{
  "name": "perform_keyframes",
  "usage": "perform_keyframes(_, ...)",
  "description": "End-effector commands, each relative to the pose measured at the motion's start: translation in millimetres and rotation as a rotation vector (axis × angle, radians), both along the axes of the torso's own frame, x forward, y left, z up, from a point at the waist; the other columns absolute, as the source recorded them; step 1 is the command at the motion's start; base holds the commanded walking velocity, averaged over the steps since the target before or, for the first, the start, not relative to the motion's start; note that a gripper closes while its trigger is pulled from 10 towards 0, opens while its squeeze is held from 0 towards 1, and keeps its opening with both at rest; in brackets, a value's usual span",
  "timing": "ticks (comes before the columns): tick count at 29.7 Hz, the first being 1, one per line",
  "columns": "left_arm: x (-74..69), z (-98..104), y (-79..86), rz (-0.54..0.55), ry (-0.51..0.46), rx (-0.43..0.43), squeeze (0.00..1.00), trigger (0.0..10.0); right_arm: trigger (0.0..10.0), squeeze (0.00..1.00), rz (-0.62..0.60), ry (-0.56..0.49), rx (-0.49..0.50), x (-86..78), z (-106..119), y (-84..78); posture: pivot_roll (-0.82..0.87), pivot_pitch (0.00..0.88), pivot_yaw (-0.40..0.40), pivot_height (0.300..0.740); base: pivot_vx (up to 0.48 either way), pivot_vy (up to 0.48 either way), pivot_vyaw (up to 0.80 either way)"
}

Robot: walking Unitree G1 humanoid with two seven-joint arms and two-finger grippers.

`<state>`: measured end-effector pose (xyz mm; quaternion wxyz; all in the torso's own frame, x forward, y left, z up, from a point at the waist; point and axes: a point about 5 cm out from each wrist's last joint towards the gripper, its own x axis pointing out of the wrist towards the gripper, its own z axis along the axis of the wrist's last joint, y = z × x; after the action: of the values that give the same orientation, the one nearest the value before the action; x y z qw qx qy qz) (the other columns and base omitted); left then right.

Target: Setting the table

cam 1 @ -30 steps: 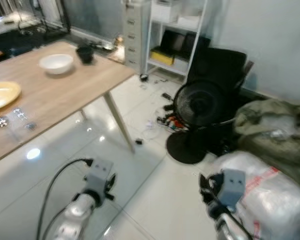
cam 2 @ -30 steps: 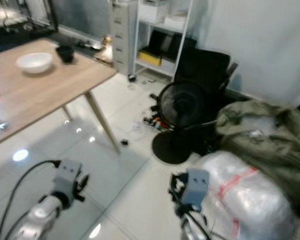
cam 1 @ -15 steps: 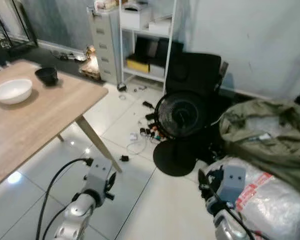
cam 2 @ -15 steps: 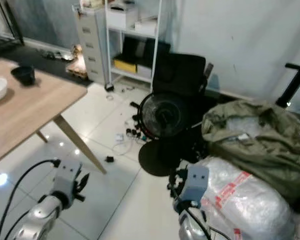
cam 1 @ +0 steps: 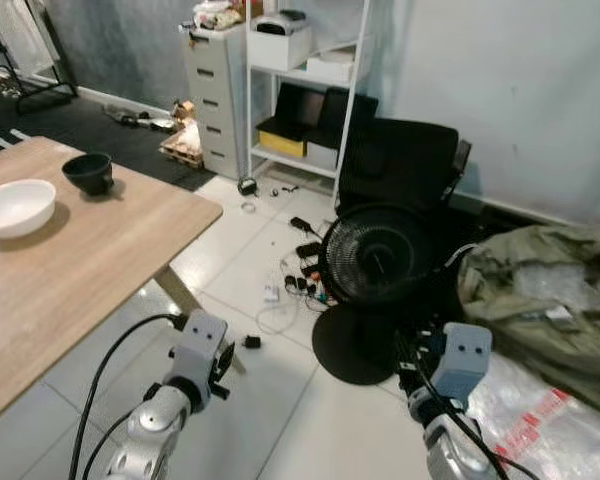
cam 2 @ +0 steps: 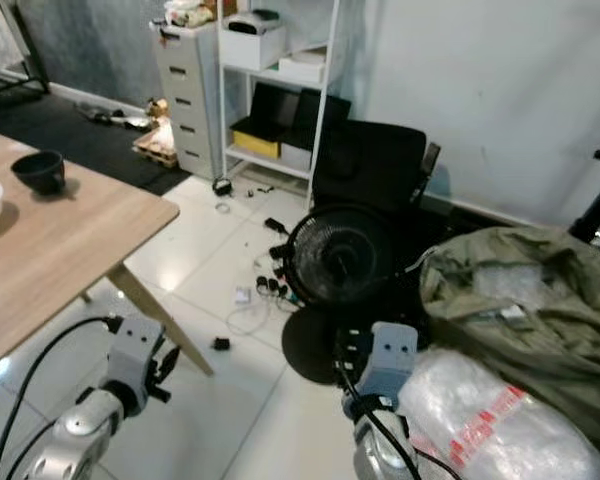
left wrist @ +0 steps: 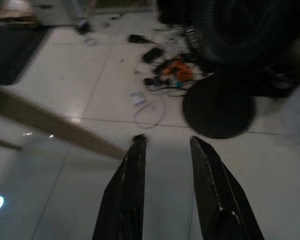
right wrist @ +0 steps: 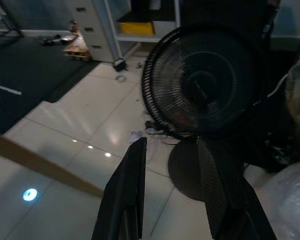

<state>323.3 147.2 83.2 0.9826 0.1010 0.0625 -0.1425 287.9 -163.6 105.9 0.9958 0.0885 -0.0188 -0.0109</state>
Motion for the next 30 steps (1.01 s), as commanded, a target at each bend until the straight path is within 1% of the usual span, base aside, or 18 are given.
perform_keyframes(1,-4.0,-4,3.0,0.007,0.001,0.027,0.00,10.0,10.0,0.00,0.027,-0.008,0.013,-0.7,3,4.0,0.03,0.103,0.091,0.740,0.461,0.000,0.00)
perform_keyframes(3,-1.6,7,4.4,0.037,-0.068,0.060,0.00,10.0,10.0,0.00,0.082,-0.045,0.024,0.0,12,11.1,0.03,0.104,0.091,0.740,0.461,0.000,0.00)
perform_keyframes(4,-1.6,7,4.4,0.037,-0.068,0.060,0.00,10.0,10.0,0.00,0.082,-0.045,0.024,0.0,12,11.1,0.03,0.104,0.091,0.740,0.461,0.000,0.00)
perform_keyframes(5,-0.5,11,5.5,0.054,-0.096,0.071,0.00,10.0,10.0,0.00,0.105,-0.060,0.025,0.0,16,14.1,0.03,0.104,0.091,0.740,0.461,0.000,0.00)
perform_keyframes(7,3.8,26,11.7,0.127,-0.179,0.092,0.00,10.0,10.0,0.00,0.156,-0.102,0.038,0.7,28,21.6,0.03,0.105,0.092,0.740,0.469,0.000,0.00)
perform_keyframes(8,6.8,41,16.2,0.171,-0.245,0.095,0.00,10.0,10.0,0.00,0.189,-0.135,0.045,1.9,38,26.8,0.03,0.107,0.090,0.740,0.472,0.000,0.00)
perform_keyframes(9,7.9,47,17.6,0.183,-0.269,0.093,0.00,10.0,10.0,0.00,0.197,-0.151,0.054,2.7,43,28.3,0.03,0.107,0.090,0.740,0.472,0.000,0.00)
perform_keyframes(10,7.9,47,17.6,0.183,-0.269,0.093,0.00,10.0,10.0,0.00,0.197,-0.151,0.054,2.7,43,28.3,0.03,0.107,0.090,0.740,0.472,0.000,0.00)
perform_keyframes(15,11.7,67,19.2,0.200,-0.333,0.078,0.00,10.0,10.0,0.00,0.167,-0.170,0.085,6.7,51,27.1,0.04,0.108,0.088,0.740,0.472,0.000,0.66)
perform_keyframes(16,13.7,77,17.7,0.196,-0.365,0.072,0.00,10.0,10.0,0.00,0.131,-0.167,0.102,9.0,52,21.6,0.04,0.110,0.089,0.740,0.472,0.000,0.79)
perform_keyframes(18,13.7,77,17.7,0.196,-0.365,0.072,0.00,10.0,10.0,0.00,0.131,-0.167,0.102,9.0,52,21.6,0.04,0.110,0.089,0.740,0.472,0.000,0.79)
perform_keyframes(21,14.9,88,13.8,0.191,-0.404,0.070,0.00,10.0,10.0,0.00,0.102,-0.159,0.125,9.8,52,14.8,0.04,0.111,0.092,0.740,0.472,0.000,0.77)
perform_keyframes(24,15.2,91,11.9,0.192,-0.409,0.067,0.00,10.0,10.0,0.00,0.098,-0.153,0.127,9.5,52,12.8,0.04,0.111,0.092,0.740,0.472,0.000,0.51)
perform_keyframes(30,14.6,91,7.8,0.175,-0.401,0.062,0.00,10.0,10.0,0.00,0.084,-0.155,0.157,9.5,54,9.9,0.04,0.112,0.094,0.740,0.472,0.000,0.00)
